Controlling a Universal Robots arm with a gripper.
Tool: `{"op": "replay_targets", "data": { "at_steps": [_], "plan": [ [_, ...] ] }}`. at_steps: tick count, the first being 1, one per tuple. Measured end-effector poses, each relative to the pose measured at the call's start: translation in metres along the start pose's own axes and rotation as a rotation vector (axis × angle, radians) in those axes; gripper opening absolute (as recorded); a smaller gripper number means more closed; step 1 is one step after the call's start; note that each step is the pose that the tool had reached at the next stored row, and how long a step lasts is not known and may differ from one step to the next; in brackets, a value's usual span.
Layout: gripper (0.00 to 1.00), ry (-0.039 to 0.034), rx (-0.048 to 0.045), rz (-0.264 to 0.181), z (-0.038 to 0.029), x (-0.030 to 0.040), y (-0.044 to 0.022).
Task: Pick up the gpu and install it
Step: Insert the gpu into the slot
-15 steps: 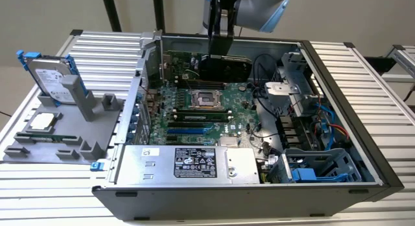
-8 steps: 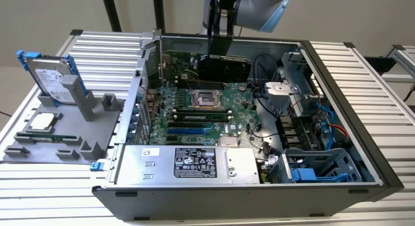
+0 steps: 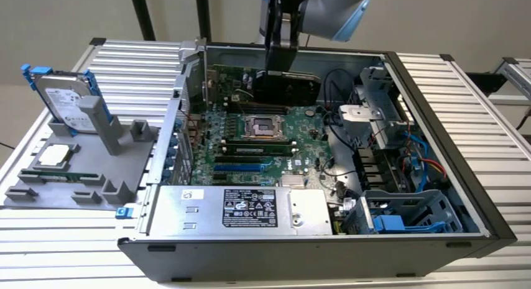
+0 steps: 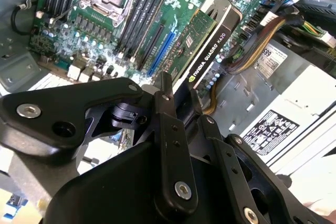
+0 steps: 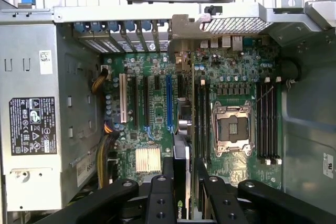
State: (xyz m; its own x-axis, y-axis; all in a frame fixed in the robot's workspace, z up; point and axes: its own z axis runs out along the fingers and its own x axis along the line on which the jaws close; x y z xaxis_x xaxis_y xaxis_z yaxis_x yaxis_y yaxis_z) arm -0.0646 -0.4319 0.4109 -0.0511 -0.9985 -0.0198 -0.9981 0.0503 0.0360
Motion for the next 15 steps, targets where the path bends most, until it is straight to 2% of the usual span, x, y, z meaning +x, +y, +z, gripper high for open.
{"op": "replay_targets", "data": {
  "at_steps": [15],
  "plan": [
    [0.0, 0.0, -0.0001, 0.0, 0.0031, 0.0001, -0.0001]
  ]
}}
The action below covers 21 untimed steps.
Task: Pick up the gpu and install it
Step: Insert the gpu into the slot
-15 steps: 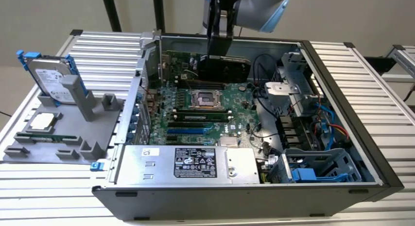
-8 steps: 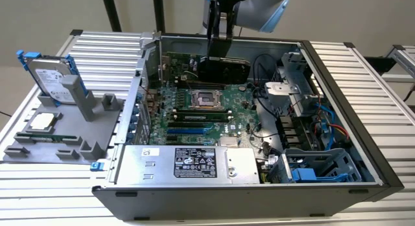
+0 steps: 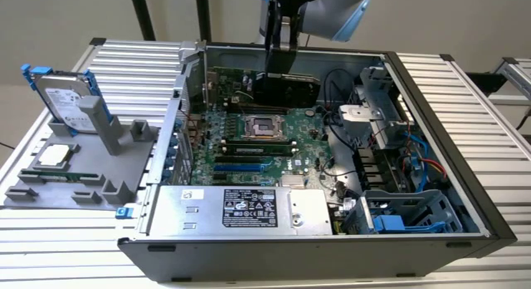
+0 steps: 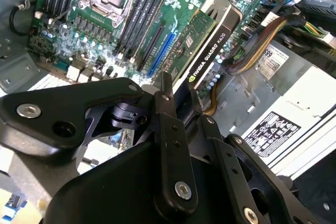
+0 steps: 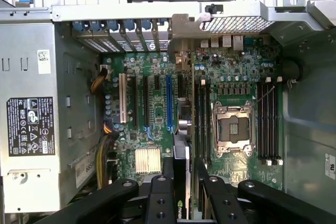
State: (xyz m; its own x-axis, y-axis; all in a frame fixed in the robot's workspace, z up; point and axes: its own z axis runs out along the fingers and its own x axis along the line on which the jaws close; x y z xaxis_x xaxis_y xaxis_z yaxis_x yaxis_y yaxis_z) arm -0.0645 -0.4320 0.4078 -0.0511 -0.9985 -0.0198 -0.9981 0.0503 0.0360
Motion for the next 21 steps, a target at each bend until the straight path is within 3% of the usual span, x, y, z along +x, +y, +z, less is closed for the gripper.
{"op": "replay_targets", "data": {
  "at_steps": [21],
  "plan": [
    [0.0, 0.0, 0.0, 0.0, 0.0247, 0.0005, -0.0008]
  ]
}}
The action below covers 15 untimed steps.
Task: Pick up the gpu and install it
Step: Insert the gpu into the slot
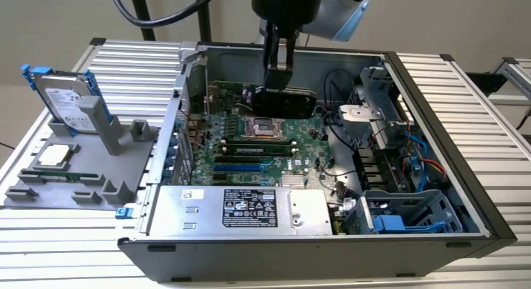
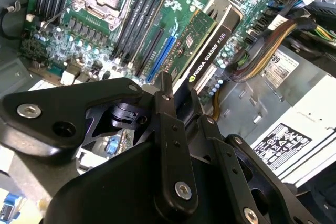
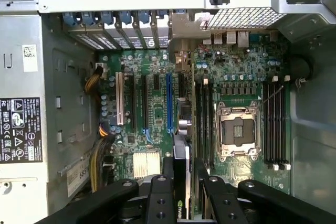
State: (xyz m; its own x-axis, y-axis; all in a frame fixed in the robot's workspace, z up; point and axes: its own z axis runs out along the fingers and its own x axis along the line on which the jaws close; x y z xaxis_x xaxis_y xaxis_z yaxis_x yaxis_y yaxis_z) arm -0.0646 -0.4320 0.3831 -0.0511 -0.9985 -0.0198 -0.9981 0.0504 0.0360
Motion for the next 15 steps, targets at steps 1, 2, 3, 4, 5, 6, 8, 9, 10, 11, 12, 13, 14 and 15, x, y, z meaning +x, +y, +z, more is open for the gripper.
{"op": "replay_targets", "data": {
  "at_steps": [1, 2, 3, 4, 5, 6, 8, 9, 10, 11, 12, 13, 14, 15],
  "plan": [
    [0.0, 0.0001, -0.0001, 0.0, 0.0007, 0.0, 0.0],
    [0.0, 0.0001, -0.0001, 0.0, 0.0012, 0.0, -0.0001],
    [0.0, 0.0002, 0.0, 0.0, 0.0018, 0.0, -0.0001],
    [0.0, 0.0001, 0.0, 0.0, 0.0022, 0.0, -0.0001],
    [0.0, 0.0001, -0.0001, 0.0, 0.0022, 0.0001, -0.0001],
    [0.0, 0.0002, -0.0001, 0.0, 0.0022, 0.0001, -0.0001],
    [0.0, 0.0001, -0.0001, 0.0, 0.0023, 0.0001, -0.0001],
    [0.0, 0.0001, -0.0001, 0.0, 0.0023, 0.0001, -0.0001],
    [0.0, 0.0001, -0.0001, 0.0, 0.0023, 0.0, -0.0001],
    [0.0, 0.0001, -0.0001, 0.0, 0.0025, 0.0, -0.0001],
    [0.0, -0.0001, -0.0001, 0.0, 0.0028, 0.0, -0.0001],
    [0.0, 0.0, -0.0001, 0.0, 0.0029, 0.0001, -0.0001],
    [0.0, 0.0001, -0.0002, 0.0, 0.003, 0.0001, -0.0001],
    [0.0, 0.0001, -0.0002, 0.0, 0.0032, 0.0001, -0.0001]
  ]
}}
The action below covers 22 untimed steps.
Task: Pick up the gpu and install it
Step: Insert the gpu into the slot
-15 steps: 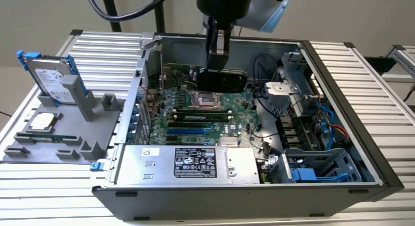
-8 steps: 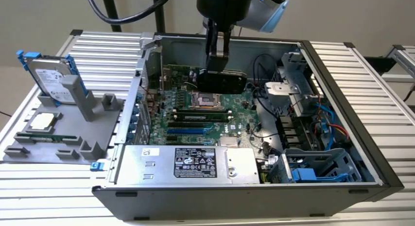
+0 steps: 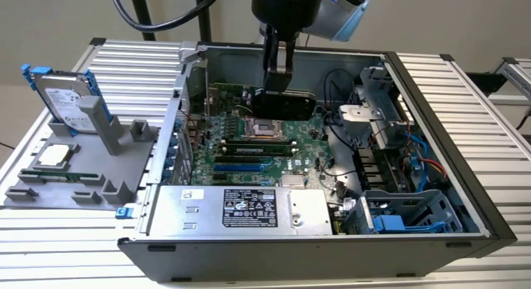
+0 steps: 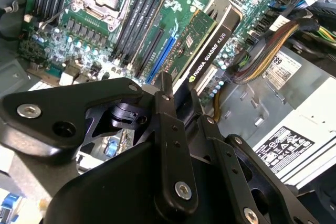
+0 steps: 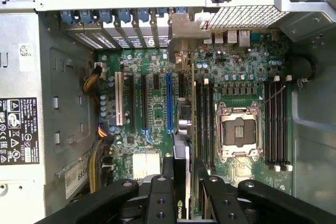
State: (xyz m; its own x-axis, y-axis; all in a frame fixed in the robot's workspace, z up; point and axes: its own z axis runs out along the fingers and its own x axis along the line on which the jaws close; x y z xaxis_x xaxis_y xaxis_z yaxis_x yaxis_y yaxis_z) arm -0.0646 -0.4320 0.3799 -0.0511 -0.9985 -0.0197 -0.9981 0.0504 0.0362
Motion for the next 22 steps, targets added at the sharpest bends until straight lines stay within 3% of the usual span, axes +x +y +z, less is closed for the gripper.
{"op": "replay_targets", "data": {
  "at_steps": [10, 22],
  "plan": [
    [0.0, 0.0001, 0.0, 0.0, 0.0046, 0.0001, -0.0002],
    [0.0, 0.0001, 0.0, 0.0, 0.0051, 0.0001, -0.0002]
  ]
}}
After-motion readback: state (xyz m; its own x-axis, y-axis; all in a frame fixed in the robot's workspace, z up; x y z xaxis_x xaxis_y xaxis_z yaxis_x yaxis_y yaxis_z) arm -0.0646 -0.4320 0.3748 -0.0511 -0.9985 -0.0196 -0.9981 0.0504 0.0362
